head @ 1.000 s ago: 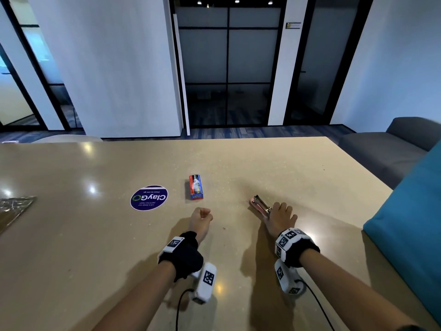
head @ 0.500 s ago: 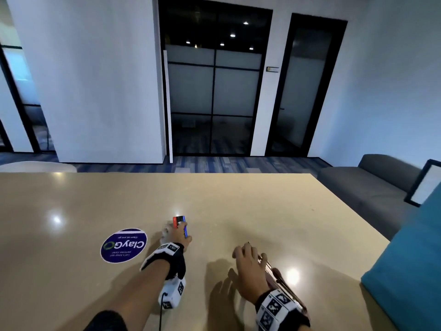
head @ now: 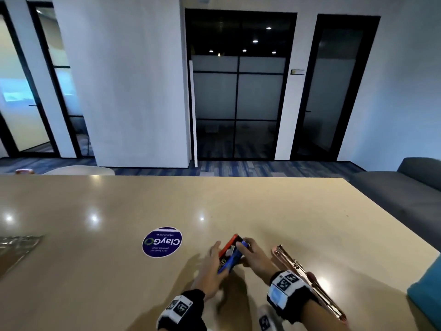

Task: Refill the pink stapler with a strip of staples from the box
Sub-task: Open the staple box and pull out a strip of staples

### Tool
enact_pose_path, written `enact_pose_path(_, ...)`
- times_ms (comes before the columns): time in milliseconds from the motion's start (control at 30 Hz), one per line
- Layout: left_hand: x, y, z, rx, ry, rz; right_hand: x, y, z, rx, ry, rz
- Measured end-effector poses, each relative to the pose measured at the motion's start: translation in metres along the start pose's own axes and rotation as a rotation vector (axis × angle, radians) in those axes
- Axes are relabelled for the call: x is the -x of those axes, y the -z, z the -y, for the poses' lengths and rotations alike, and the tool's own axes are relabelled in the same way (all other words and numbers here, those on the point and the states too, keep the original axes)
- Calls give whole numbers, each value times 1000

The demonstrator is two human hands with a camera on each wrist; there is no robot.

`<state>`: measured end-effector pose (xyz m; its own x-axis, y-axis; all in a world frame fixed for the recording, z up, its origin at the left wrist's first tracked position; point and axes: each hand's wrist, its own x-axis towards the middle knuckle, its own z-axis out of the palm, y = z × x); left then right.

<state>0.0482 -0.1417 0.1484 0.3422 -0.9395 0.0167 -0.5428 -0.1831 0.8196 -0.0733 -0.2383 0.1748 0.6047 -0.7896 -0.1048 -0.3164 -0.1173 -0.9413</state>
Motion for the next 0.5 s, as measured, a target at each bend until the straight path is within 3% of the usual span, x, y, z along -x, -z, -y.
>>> enact_pose_path(133, 35, 7, 1, 39, -136, -75, 17, -13, 16, 11, 213, 51)
enact_pose_path(267, 51, 12, -6, 102, -93, -233, 40, -34, 33, 154, 390, 82)
enact_pose_path(367, 63, 13, -11, 142, -105, -330, 54, -46, 39, 122, 391, 70)
enact_pose_path(500, 75, 18, -7, 144, -157, -331, 64, -47, 41, 9, 315, 73)
